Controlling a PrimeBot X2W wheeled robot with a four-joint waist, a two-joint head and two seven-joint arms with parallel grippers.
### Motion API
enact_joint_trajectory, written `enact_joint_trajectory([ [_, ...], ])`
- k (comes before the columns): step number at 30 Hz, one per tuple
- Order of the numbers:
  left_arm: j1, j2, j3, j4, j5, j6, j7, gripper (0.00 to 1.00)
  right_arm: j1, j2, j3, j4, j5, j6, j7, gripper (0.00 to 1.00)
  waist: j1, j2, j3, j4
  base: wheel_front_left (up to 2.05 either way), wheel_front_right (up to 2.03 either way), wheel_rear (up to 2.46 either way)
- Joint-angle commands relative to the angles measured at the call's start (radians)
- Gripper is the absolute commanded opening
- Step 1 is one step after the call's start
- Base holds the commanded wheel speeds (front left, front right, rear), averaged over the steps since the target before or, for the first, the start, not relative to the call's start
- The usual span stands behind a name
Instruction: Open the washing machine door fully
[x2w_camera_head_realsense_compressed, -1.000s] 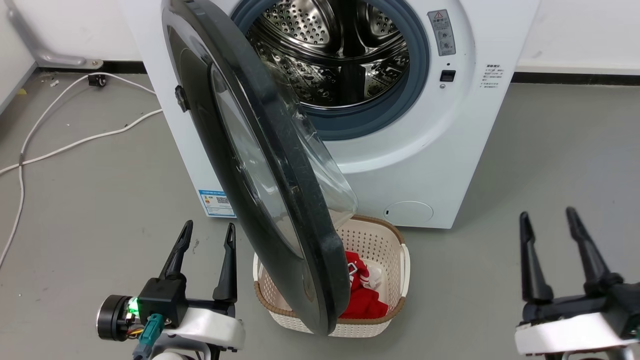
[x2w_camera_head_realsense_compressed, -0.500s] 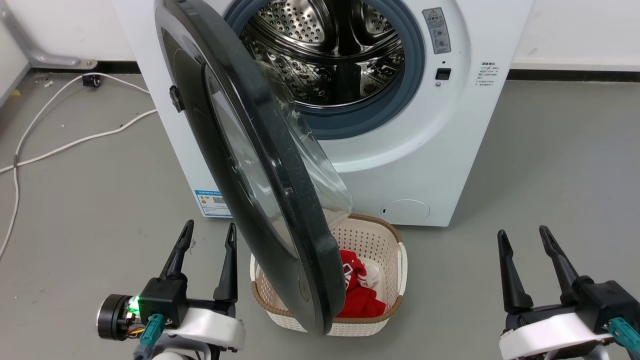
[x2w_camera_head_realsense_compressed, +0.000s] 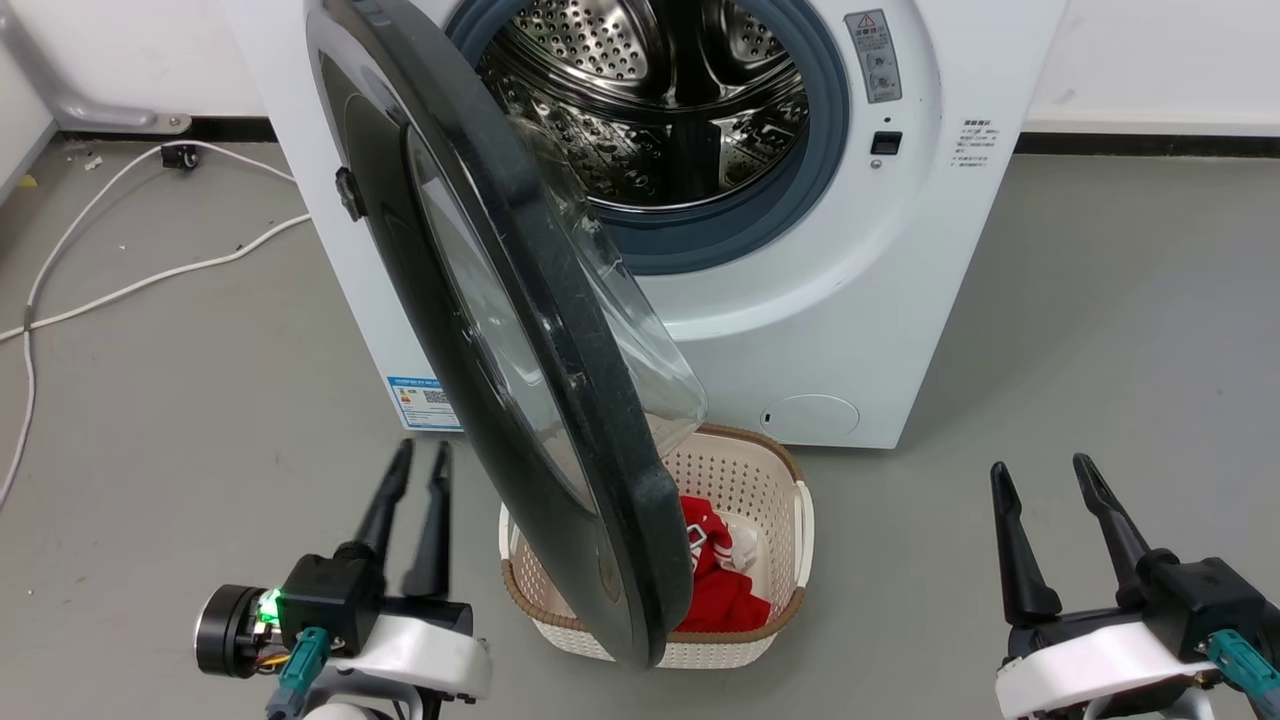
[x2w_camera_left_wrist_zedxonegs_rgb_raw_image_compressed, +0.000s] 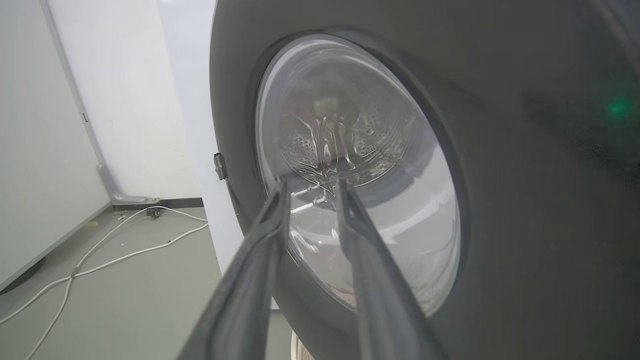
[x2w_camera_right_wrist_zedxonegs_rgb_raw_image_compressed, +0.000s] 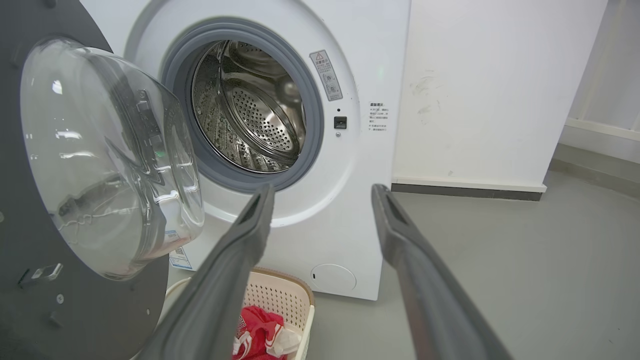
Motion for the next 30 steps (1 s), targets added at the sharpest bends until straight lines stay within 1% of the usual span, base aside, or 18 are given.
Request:
enact_joint_trajectory([
  [1, 0.007, 0.0, 0.0, -0.004, 0.002, -0.002, -0.003, 0.0, -0.011, 0.001, 0.001, 0.003, 0.003, -0.001, 0.0, 1.0, 0.0, 0.0, 0.0, -0.001, 0.0, 0.0, 0.0],
  [6, -0.001, 0.0, 0.01, -0.023, 0.0, -0.002, -0.003, 0.0, -0.012, 0.002, 0.005, 0.006, 0.008, -0.001, -0.002, 1.0, 0.0, 0.0, 0.003, -0.005, 0.0, 0.0, 0.0],
  [9, -0.016, 0.001, 0.02, -0.057, 0.0, -0.001, -0.003, 0.0, -0.015, 0.002, 0.006, 0.008, 0.015, -0.001, -0.003, 1.0, 0.0, 0.0, 0.005, -0.006, 0.0, 0.0, 0.0],
  [14, -0.037, 0.001, 0.046, -0.185, 0.001, 0.006, -0.003, 0.0, -0.018, 0.002, 0.006, 0.012, 0.024, -0.001, -0.005, 1.0, 0.0, 0.0, 0.006, -0.009, 0.0, 0.0, 0.0],
  [19, -0.066, 0.0, 0.06, -0.365, 0.009, 0.015, -0.002, 0.0, -0.021, 0.002, 0.007, 0.019, 0.031, -0.001, -0.009, 1.0, 0.0, 0.0, 0.008, -0.009, 0.0, 0.0, 0.0],
  [24, -0.104, 0.0, 0.034, -0.564, 0.029, 0.017, -0.002, 0.0, -0.026, 0.002, 0.011, 0.029, 0.043, -0.001, -0.009, 1.0, 0.0, 0.0, 0.011, -0.012, 0.0, 0.0, 0.0],
  [27, -0.116, 0.004, -0.004, -0.647, 0.048, 0.004, -0.002, 0.0, -0.028, 0.002, 0.011, 0.035, 0.045, -0.001, -0.01, 1.0, 0.0, 0.0, 0.013, -0.015, 0.0, 0.0, 0.0],
  [30, -0.115, 0.006, -0.076, -0.685, 0.047, -0.02, -0.002, 0.0, -0.027, 0.002, 0.009, 0.04, 0.045, -0.001, -0.011, 1.0, 0.0, 0.0, 0.014, -0.016, 0.0, 0.0, 0.0],
])
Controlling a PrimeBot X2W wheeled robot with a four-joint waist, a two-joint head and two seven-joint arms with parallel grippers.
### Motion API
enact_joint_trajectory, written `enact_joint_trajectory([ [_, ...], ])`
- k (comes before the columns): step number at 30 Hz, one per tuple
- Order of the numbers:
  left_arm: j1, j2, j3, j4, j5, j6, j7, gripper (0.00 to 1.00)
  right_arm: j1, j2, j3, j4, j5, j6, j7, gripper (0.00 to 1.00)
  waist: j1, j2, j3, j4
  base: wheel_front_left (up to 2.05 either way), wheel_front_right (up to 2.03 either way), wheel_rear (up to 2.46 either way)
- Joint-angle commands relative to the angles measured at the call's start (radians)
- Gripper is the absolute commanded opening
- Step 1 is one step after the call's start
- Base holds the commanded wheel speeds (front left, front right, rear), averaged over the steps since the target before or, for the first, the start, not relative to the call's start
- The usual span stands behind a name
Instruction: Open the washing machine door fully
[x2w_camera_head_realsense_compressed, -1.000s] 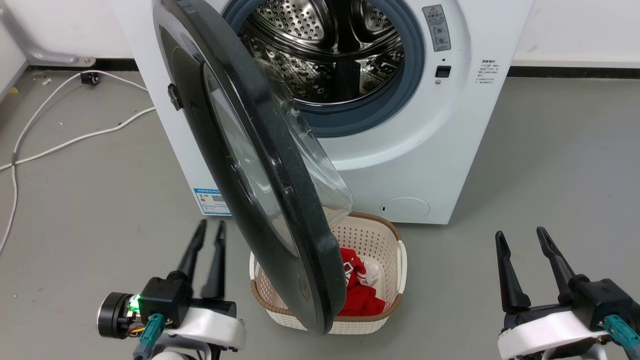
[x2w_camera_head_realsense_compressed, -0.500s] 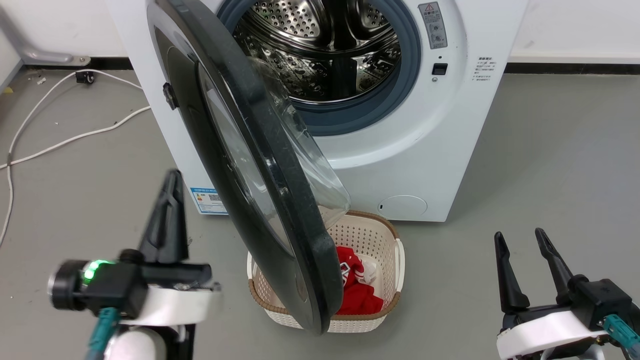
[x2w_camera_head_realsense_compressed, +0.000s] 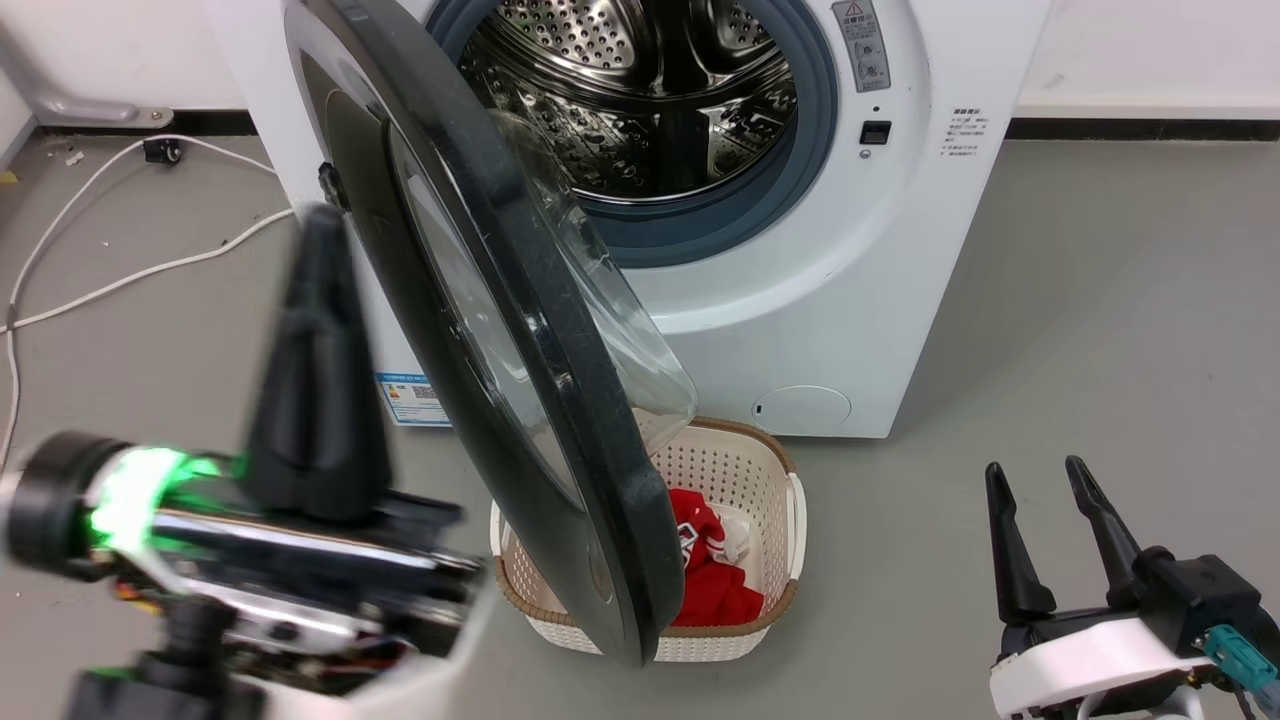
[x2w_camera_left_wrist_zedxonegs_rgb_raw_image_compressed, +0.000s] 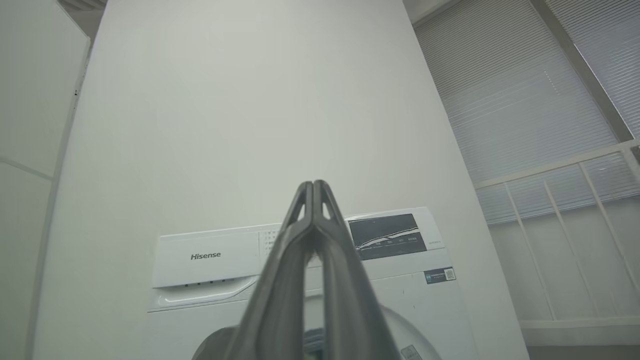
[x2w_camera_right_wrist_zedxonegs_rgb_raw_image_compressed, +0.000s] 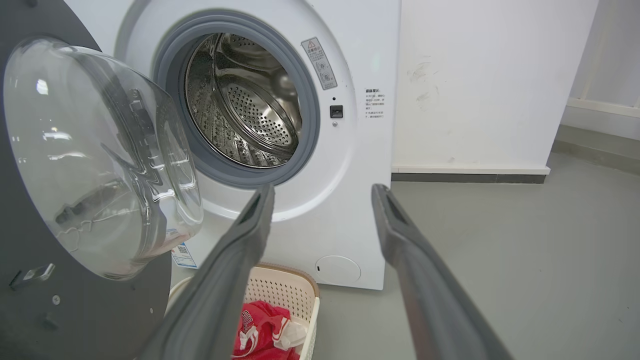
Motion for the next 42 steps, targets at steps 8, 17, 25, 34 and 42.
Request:
enact_joint_trajectory([
  [8, 0.075, 0.027, -0.282, 0.118, -0.051, -0.05, -0.001, 0.0, -0.006, 0.002, -0.002, 0.013, 0.006, -0.001, -0.003, 1.0, 0.0, 0.0, -0.011, 0.002, 0.0, 0.0, 0.0],
  [17, 0.167, 0.118, -0.512, 0.391, -0.127, -0.058, 0.037, 0.0, 0.009, 0.002, 0.004, 0.025, 0.013, -0.001, -0.001, 1.0, 0.0, 0.0, -0.021, 0.004, 0.0, 0.0, 0.0],
  [25, 0.173, 0.143, -0.503, 0.537, -0.16, -0.05, 0.069, 0.0, 0.006, 0.002, 0.009, 0.033, 0.02, -0.001, -0.001, 1.0, 0.0, 0.0, -0.017, 0.008, 0.0, 0.0, 0.0],
  [34, 0.052, 0.073, -0.483, 0.659, -0.174, -0.037, 0.031, 0.0, -0.008, 0.002, 0.018, 0.04, 0.033, -0.001, 0.0, 1.0, 0.0, 0.0, -0.006, -0.002, 0.0, 0.0, 0.0],
  [42, -0.041, 0.033, -0.468, 0.752, -0.185, -0.019, 0.012, 0.0, -0.015, 0.002, 0.026, 0.052, 0.047, -0.001, -0.002, 1.0, 0.0, 0.0, 0.006, -0.017, 0.0, 0.0, 0.0],
])
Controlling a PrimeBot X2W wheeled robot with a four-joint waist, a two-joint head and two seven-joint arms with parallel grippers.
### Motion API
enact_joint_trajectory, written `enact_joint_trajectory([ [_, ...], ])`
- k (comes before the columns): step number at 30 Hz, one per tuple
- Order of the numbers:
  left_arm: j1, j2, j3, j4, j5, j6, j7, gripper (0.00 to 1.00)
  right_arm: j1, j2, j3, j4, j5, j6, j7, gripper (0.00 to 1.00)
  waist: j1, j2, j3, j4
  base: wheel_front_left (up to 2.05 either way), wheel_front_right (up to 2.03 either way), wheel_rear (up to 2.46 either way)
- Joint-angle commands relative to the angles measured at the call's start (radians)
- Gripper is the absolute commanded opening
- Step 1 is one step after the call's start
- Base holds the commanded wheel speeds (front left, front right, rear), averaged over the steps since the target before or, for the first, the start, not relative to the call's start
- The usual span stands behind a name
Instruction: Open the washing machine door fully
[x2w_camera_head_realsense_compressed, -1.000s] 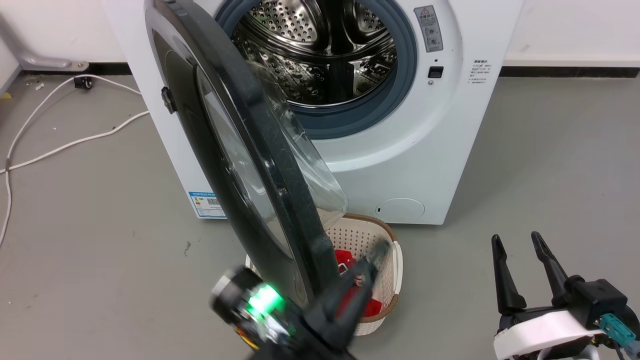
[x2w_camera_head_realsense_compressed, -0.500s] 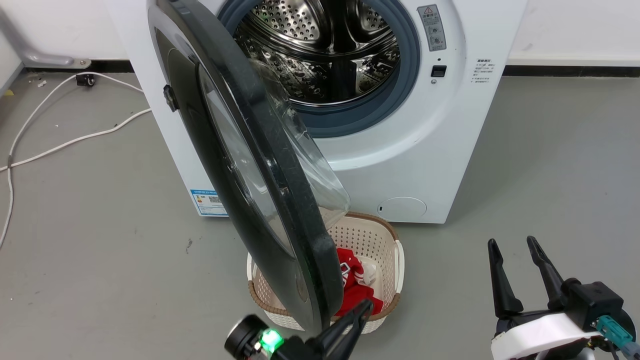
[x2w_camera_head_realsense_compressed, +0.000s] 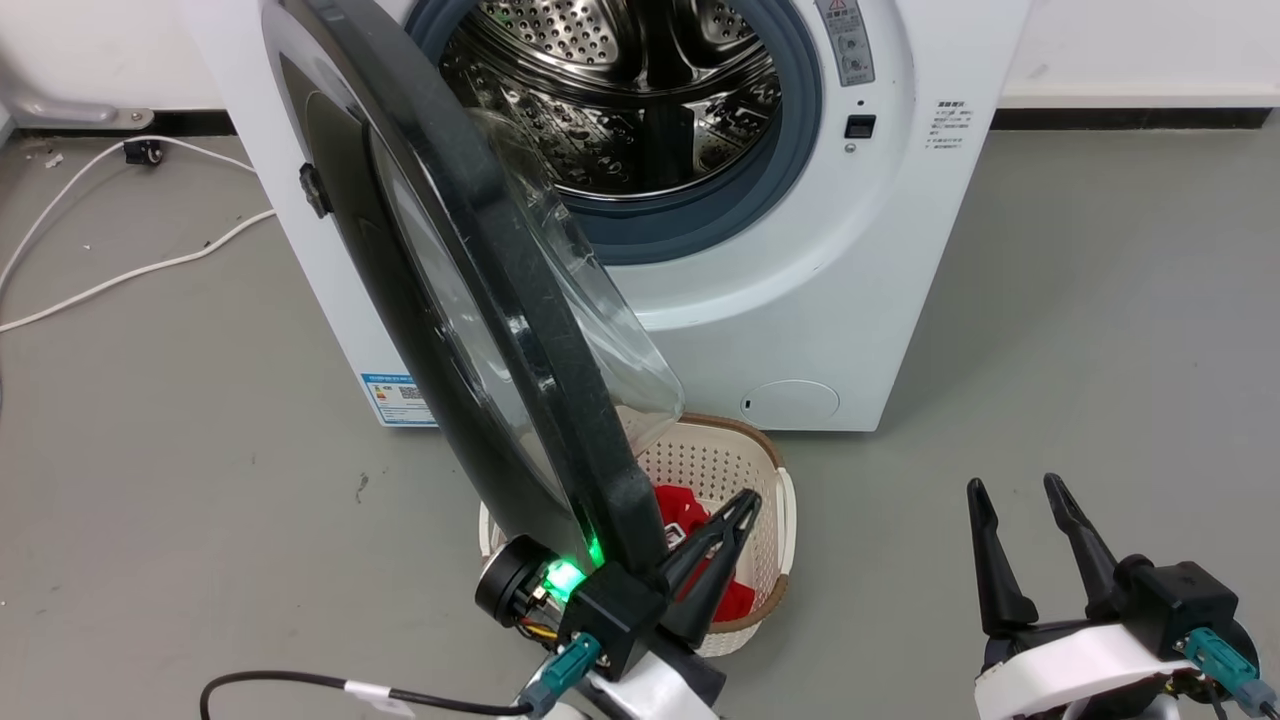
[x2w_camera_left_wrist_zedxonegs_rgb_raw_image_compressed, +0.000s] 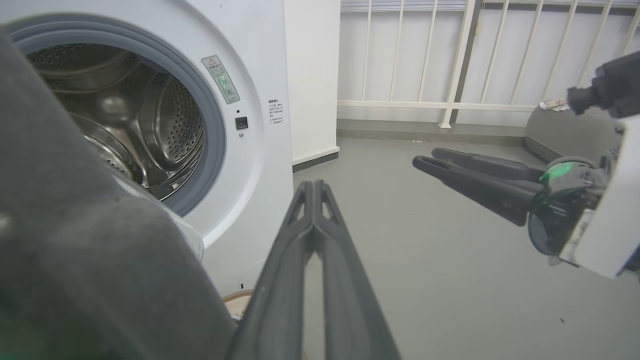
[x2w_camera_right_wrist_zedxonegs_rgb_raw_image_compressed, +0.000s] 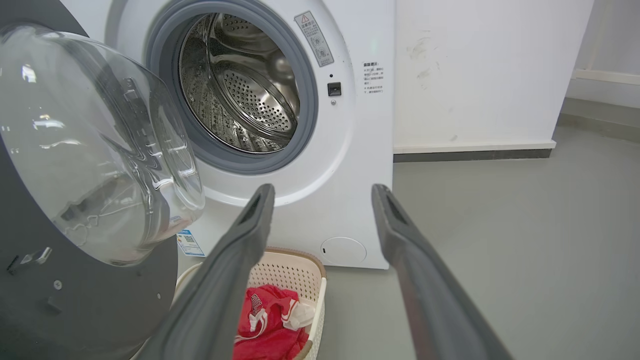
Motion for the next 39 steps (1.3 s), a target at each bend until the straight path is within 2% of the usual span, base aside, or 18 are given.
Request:
enact_joint_trajectory([
  [1, -0.01, -0.002, 0.005, 0.01, -0.004, 0.008, -0.005, 0.0, -0.015, 0.002, 0.002, 0.004, 0.009, -0.001, -0.002, 1.0, 0.0, -0.0001, 0.001, -0.001, 0.0, 0.0, 0.0],
  [11, -0.016, 0.006, 0.044, 0.062, -0.017, 0.045, -0.014, 0.0, -0.023, 0.002, 0.009, 0.019, 0.023, -0.001, -0.009, 1.0, 0.0, -0.0001, 0.009, 0.001, 0.0, 0.0, 0.0],
  [24, 0.105, 0.062, 0.073, -0.061, -0.016, 0.114, -0.002, 0.0, -0.001, 0.002, 0.01, 0.037, 0.037, -0.001, -0.016, 1.0, 0.0, -0.0001, -0.01, 0.035, 0.0, 0.0, 0.0],
  [30, 0.179, 0.086, 0.077, -0.151, -0.026, 0.14, 0.018, 0.0, 0.01, 0.001, -0.001, 0.036, 0.038, -0.001, -0.018, 1.0, 0.0, -0.0001, -0.021, 0.078, 0.0, 0.0, 0.0],
  [39, 0.271, 0.126, 0.108, -0.245, -0.038, 0.2, 0.054, 0.0, 0.027, 0.002, -0.009, 0.031, 0.037, -0.001, -0.01, 1.0, 0.0, -0.0001, -0.035, 0.189, 0.0, 0.0, 0.0],
])
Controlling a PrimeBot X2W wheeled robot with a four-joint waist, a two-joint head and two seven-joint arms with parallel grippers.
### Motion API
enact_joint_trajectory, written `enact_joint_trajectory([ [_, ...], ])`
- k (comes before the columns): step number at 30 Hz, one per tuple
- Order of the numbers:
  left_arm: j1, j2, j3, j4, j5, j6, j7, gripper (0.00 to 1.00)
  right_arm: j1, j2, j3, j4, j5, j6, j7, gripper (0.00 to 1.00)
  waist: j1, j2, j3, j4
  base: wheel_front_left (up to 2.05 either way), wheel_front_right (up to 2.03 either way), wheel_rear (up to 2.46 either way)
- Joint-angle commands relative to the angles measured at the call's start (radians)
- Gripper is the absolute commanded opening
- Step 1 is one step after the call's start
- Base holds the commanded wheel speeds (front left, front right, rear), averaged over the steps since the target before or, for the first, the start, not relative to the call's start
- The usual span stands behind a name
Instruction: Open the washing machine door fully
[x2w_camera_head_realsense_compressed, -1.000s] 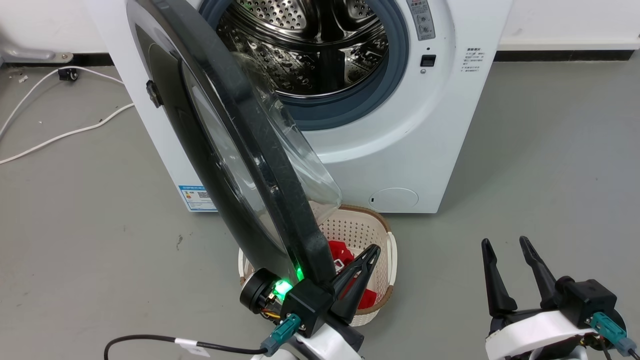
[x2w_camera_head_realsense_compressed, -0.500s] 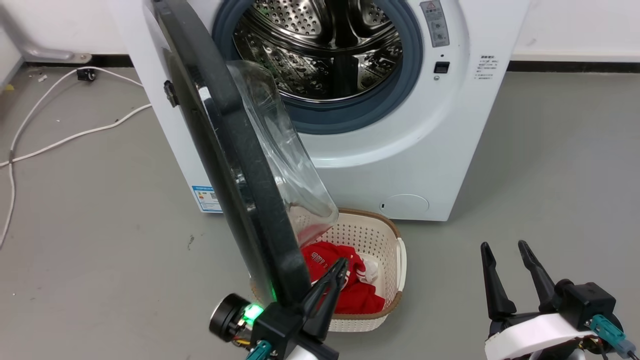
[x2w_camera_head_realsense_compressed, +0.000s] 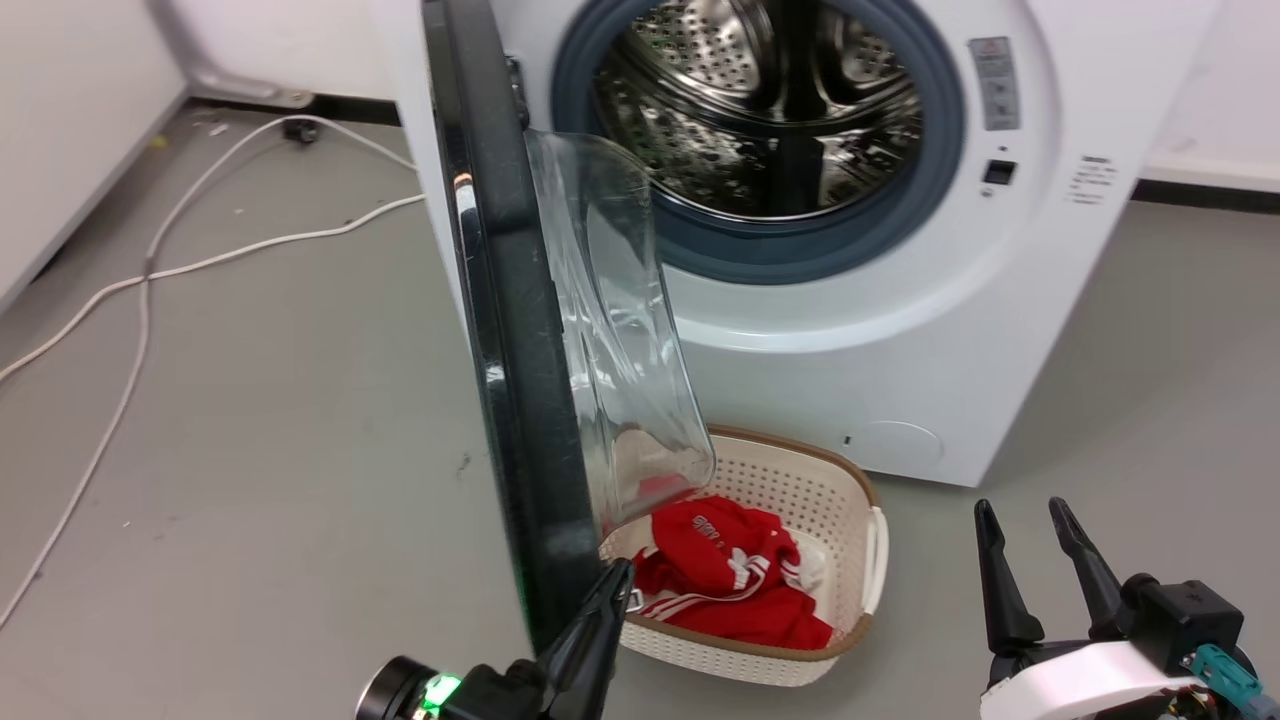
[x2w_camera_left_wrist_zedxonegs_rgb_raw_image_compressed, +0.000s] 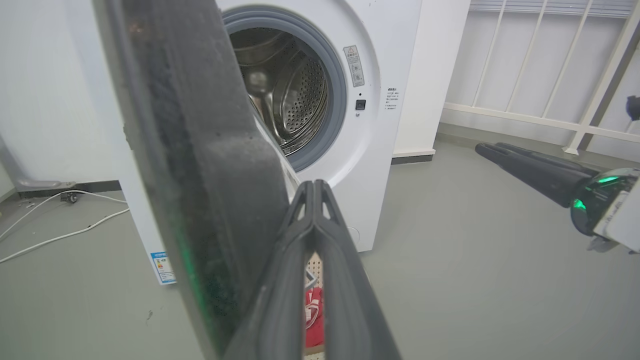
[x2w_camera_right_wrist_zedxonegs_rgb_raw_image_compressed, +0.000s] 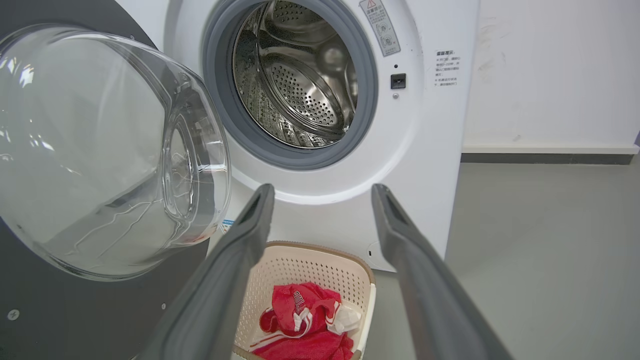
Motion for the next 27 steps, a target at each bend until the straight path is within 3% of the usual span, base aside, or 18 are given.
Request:
enact_joint_trajectory([
  [1, 0.013, 0.017, 0.026, 0.002, -0.007, 0.023, 0.009, 0.0, 0.01, 0.002, -0.004, -0.005, -0.001, -0.001, 0.001, 1.0, 0.0, 0.0, -0.004, 0.041, 0.0, 0.0, 0.0],
  [14, 0.08, 0.072, 0.119, -0.049, -0.023, 0.096, 0.001, 0.0, 0.018, 0.001, -0.013, -0.018, -0.005, -0.001, 0.014, 1.0, 0.0, 0.0, -0.003, 0.181, 0.0, 0.0, 0.0],
  [27, -0.013, 0.145, 0.274, 0.074, -0.076, 0.098, -0.045, 0.0, -0.006, 0.001, -0.005, -0.036, -0.016, -0.001, 0.032, 1.0, 0.0, 0.0, 0.027, 0.172, 0.0, 0.0, 0.0],
])
